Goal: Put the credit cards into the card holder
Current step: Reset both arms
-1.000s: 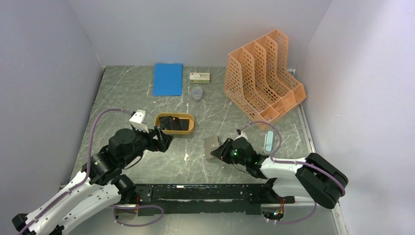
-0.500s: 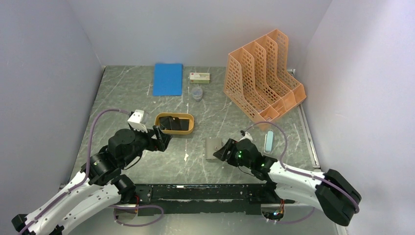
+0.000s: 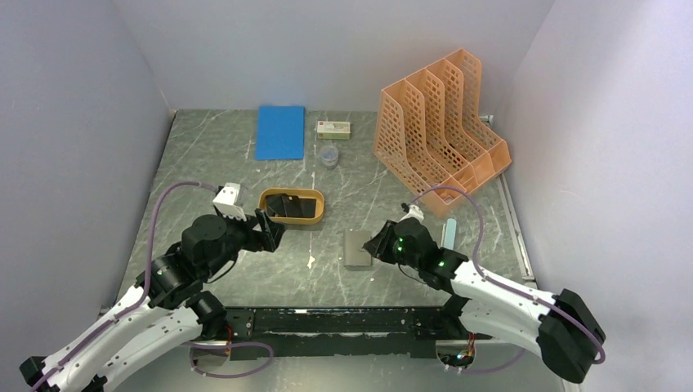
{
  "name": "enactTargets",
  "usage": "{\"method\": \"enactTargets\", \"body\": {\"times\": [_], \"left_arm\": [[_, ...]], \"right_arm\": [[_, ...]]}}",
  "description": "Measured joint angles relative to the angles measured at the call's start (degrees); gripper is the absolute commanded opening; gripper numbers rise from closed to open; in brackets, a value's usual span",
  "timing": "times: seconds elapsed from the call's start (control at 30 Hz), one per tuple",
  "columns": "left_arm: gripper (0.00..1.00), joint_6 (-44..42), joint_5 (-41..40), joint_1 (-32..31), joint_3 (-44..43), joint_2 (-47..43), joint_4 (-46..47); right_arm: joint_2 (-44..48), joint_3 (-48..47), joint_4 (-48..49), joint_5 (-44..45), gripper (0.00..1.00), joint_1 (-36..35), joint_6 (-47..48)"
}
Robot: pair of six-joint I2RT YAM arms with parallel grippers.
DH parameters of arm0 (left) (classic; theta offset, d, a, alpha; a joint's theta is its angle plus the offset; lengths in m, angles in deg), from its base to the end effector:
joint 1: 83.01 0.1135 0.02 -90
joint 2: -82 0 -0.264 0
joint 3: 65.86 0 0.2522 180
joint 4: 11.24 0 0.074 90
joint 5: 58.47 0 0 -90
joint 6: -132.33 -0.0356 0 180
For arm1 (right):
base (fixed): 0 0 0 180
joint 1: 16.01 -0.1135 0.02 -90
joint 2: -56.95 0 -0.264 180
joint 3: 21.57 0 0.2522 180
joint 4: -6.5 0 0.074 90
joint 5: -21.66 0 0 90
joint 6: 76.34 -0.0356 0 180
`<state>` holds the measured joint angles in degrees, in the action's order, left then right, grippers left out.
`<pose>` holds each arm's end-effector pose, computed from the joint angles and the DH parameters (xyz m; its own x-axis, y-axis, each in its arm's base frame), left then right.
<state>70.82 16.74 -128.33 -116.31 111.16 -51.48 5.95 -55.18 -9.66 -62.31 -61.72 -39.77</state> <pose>0.0958 -0.0839 0.2985 -0.4476 -0.2032 -0.8708 0.3461 0.8586 -0.3783 0.1324 0.1303 0.1828 -0.7525 0.3723 -0.5432 -0.0778 0.7688 0.6347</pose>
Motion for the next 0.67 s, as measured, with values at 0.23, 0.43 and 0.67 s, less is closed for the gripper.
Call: {"method": "enactTargets", "body": {"times": [0.23, 0.43, 0.67], "left_arm": [[0.90, 0.55, -0.26, 0.00, -0.13, 0.50, -0.31], [0.92, 2.19, -1.46, -0.02, -3.61, 4.87, -3.17], [0.92, 3.61, -3.54, -0.02, -5.09, 6.67, -5.22]], "right_arm": [[-5.66, 0.59, 2.36, -0.04, 0.58, 0.85, 0.39], [1.84, 0.94, 0.13, 4.66, 0.78, 0.92, 2.78], [8.15, -3.76, -8.37, 13.94, 0.87, 0.92, 6.16]]}}
